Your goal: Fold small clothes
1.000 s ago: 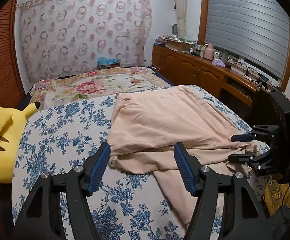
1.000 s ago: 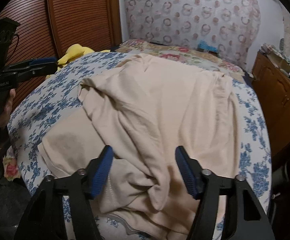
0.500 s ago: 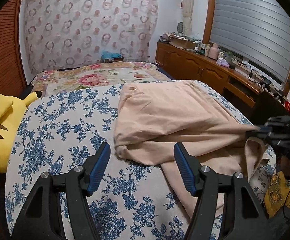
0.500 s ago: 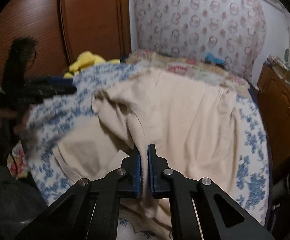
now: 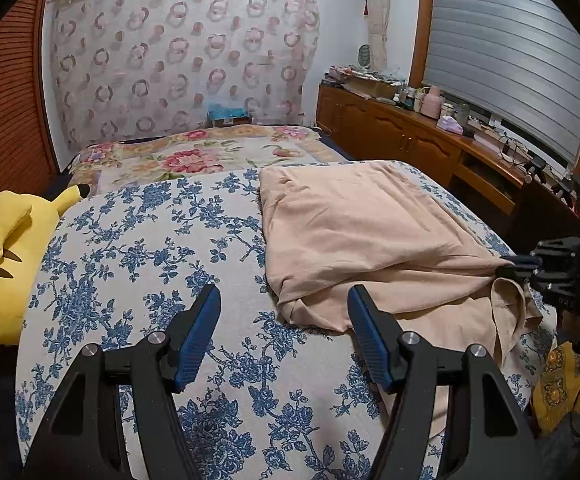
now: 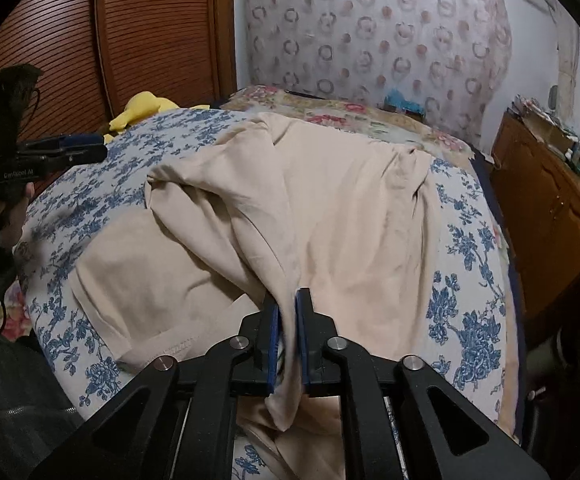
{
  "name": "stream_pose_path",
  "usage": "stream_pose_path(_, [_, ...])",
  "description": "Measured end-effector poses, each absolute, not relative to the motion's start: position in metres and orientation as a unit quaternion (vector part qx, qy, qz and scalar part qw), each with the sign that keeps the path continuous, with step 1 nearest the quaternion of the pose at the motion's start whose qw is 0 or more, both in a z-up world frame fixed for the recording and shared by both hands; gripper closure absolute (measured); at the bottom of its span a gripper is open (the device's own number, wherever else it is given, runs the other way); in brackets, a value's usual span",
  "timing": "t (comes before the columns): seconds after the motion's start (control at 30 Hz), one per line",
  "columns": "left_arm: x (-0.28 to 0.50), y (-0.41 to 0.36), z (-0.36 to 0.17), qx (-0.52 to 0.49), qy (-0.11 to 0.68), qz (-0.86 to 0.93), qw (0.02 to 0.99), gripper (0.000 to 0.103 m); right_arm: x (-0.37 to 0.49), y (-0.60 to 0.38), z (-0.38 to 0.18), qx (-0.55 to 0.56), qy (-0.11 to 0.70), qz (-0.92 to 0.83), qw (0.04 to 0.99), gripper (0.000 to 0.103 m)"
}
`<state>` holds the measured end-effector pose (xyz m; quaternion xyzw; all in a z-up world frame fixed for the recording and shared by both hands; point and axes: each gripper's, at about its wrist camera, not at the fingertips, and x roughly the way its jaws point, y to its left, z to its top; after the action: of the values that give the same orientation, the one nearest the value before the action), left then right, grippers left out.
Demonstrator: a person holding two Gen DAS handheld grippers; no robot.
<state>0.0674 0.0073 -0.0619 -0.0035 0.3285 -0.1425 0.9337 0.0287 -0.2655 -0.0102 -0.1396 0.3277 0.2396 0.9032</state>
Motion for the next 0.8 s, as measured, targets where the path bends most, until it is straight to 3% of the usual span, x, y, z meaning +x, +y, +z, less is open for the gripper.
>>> stream_pose_path(0.07, [0.066, 0.008, -0.061, -0.004, 0.325, -0.141, 0.935, 0.036, 0.027, -0.264, -0.001, -0.14, 0.32, 0.234, 0.907, 0.086])
stream_pose_path(0.13, [0.065, 0.011, -0.059, -0.003, 0.321, -0.138, 0.937, 0.036, 0.029, -0.264, 0.008, -0.145, 0.31, 0.23, 0.911, 0.074])
stream_pose_path(0.2, [0.063, 0.012, -0.058, -0.002, 0.319, -0.136, 0.938, 0.036, 0.029, -0.259, 0.016, -0.149, 0.298, 0.229, 0.915, 0.055])
stream_pose_path(0.8, [0.05, 0.056, -0.049, -0.016, 0.306, -0.09, 0.948, 0.036, 0.091, -0.132, 0.009, -0.193, 0.315, 0.346, 0.862, 0.051])
